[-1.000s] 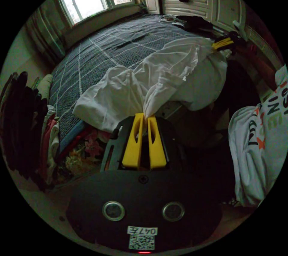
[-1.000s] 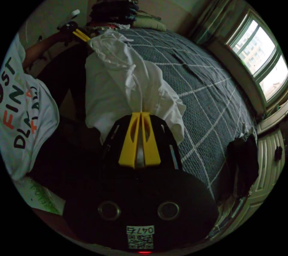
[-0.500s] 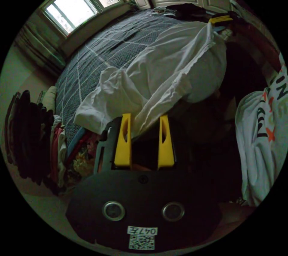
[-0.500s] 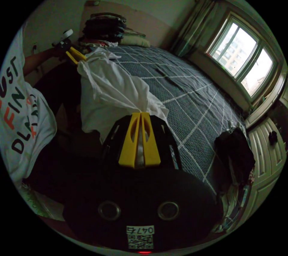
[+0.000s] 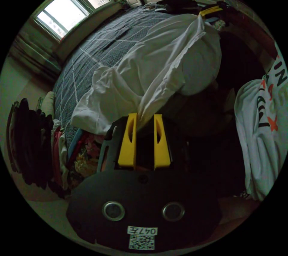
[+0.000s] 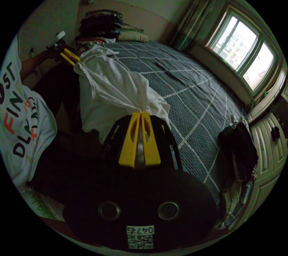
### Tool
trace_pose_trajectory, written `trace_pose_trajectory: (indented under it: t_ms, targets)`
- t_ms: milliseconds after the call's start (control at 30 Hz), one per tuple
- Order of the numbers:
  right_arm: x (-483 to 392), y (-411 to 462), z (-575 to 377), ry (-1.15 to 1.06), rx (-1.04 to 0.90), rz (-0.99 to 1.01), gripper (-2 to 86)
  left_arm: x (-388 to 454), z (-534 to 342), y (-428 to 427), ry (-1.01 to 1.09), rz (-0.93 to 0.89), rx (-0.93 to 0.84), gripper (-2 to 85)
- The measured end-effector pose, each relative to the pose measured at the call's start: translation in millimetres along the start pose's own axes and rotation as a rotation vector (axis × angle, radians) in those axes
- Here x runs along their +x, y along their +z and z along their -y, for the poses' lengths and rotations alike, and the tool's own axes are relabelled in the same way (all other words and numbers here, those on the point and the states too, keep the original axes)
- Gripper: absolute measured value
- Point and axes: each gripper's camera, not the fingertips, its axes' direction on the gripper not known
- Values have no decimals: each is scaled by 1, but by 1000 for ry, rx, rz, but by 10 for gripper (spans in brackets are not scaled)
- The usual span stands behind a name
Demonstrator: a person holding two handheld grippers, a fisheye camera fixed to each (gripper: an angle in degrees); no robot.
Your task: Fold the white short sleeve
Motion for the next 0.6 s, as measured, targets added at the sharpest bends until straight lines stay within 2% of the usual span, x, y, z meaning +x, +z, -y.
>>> trace_pose_trajectory:
  t_ms: [133,367,600]
  targets:
    - [7,6,8,-22,-16,-13,10,2,6,-15,8,11,-30,101]
    - [12,19,19,-74,-84,20,20,8,14,-45,42,100,-29,27]
    - [28,12,27,-64,-72,-6,2,6,19,-80,59,160,-38,1]
